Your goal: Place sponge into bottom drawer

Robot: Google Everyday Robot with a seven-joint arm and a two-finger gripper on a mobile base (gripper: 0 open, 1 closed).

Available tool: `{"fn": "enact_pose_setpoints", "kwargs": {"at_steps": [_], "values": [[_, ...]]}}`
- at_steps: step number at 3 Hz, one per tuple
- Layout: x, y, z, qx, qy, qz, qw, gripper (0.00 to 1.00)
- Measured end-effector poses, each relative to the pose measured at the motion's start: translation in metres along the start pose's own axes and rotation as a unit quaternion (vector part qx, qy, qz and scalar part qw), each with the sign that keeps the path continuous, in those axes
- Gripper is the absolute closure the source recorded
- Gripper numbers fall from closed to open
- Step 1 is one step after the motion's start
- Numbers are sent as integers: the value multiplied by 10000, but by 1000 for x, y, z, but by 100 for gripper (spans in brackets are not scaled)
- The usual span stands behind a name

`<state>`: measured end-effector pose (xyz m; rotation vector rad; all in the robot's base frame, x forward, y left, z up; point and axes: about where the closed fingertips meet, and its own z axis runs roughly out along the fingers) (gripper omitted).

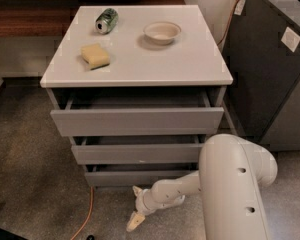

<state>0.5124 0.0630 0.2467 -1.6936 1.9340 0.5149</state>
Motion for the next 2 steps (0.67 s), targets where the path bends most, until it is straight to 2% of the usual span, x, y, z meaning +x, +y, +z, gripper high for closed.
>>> {"fn": "enact_pose_setpoints", "kwargs": {"at_steps": [1,2], "values": [[29,-17,1,270,285,205,9990,0],[35,-21,0,340,337,229,9986,0]]}}
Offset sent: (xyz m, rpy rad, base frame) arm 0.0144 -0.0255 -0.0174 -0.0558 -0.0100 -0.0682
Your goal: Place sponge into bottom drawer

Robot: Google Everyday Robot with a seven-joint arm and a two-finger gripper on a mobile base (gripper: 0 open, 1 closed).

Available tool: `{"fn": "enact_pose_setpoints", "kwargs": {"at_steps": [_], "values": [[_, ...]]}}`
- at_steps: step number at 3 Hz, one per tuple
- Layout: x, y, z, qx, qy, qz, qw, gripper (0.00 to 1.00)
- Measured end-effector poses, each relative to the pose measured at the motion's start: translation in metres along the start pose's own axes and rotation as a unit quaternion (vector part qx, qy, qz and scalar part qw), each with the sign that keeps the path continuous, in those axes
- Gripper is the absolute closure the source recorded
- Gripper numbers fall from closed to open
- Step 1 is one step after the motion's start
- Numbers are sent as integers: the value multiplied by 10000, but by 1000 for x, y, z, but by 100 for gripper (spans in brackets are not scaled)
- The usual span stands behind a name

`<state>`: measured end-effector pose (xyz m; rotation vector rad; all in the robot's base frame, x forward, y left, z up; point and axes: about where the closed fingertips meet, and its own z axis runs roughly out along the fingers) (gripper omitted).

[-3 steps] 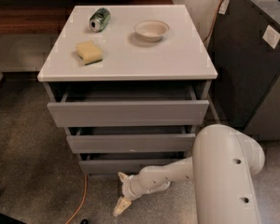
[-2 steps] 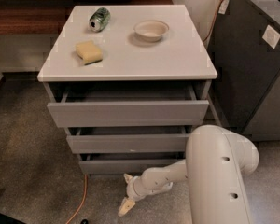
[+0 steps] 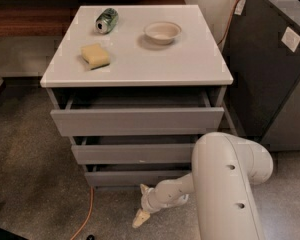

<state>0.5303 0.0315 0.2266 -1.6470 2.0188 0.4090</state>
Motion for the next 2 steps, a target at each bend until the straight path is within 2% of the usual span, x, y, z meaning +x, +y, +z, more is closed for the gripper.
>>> {"fn": "enact_pose_setpoints", "kwargs": {"at_steps": [1,2], "values": [[-3,-2,-3,118,16,-104,9999,0],[-5,-23,-9,513,38,-269,9983,0]]}}
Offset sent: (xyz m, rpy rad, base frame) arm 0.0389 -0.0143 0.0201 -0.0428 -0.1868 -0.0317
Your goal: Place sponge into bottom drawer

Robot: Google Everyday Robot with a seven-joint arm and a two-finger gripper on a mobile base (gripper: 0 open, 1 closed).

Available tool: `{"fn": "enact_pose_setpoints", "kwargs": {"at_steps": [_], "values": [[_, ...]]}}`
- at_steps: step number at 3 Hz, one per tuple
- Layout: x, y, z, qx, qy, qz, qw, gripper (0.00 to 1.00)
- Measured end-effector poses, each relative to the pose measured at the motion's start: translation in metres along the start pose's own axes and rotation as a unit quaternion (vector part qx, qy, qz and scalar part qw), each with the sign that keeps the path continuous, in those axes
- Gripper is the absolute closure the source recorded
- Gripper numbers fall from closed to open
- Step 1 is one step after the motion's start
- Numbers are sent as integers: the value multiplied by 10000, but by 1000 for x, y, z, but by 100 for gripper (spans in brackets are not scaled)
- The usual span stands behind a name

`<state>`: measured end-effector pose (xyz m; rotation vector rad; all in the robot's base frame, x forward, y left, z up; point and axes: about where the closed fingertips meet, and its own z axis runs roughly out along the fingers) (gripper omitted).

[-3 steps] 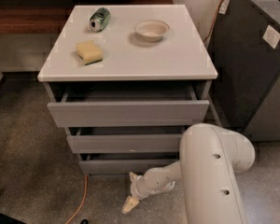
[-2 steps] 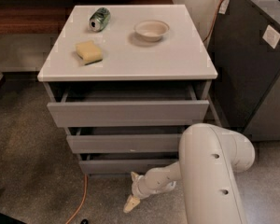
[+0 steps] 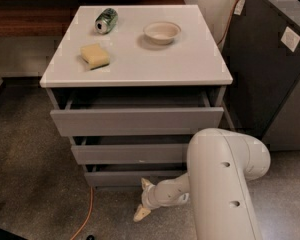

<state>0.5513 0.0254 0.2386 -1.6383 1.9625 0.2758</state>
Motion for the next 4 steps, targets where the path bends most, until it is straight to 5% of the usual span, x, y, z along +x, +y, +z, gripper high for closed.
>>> {"fn": "enact_pose_setpoints", "kwargs": {"at_steps": [4], "values": [[35,-76,24,621,272,-183,9975,0]]}}
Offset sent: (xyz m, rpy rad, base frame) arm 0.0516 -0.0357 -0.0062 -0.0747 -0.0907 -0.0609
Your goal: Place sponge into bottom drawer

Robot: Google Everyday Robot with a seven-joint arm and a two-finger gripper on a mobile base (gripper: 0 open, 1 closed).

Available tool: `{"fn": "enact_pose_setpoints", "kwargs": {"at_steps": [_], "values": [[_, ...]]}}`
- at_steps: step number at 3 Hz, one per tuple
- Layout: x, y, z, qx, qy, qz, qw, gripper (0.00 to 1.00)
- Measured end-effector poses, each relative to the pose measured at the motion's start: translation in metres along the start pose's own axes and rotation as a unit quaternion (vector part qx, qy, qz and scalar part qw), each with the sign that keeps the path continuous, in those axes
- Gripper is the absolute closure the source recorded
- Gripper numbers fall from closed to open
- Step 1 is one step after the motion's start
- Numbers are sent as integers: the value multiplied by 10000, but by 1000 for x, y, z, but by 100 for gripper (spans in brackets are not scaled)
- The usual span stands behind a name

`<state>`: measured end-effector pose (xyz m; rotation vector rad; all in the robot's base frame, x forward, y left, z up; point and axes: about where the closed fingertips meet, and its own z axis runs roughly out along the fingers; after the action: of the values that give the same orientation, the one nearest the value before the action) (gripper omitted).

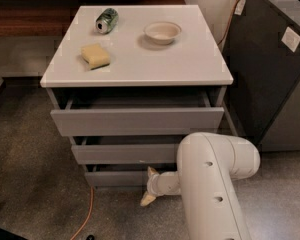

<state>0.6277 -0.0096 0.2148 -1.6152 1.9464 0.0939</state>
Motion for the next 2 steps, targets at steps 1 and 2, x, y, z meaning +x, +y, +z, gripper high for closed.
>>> {"fn": "enact_pose_setpoints", "kwargs": {"at_steps": [1,2], "values": [[9,-14,10,18,135,-20,9999,0],[22,-25,22,0,284,8,9996,0]]}}
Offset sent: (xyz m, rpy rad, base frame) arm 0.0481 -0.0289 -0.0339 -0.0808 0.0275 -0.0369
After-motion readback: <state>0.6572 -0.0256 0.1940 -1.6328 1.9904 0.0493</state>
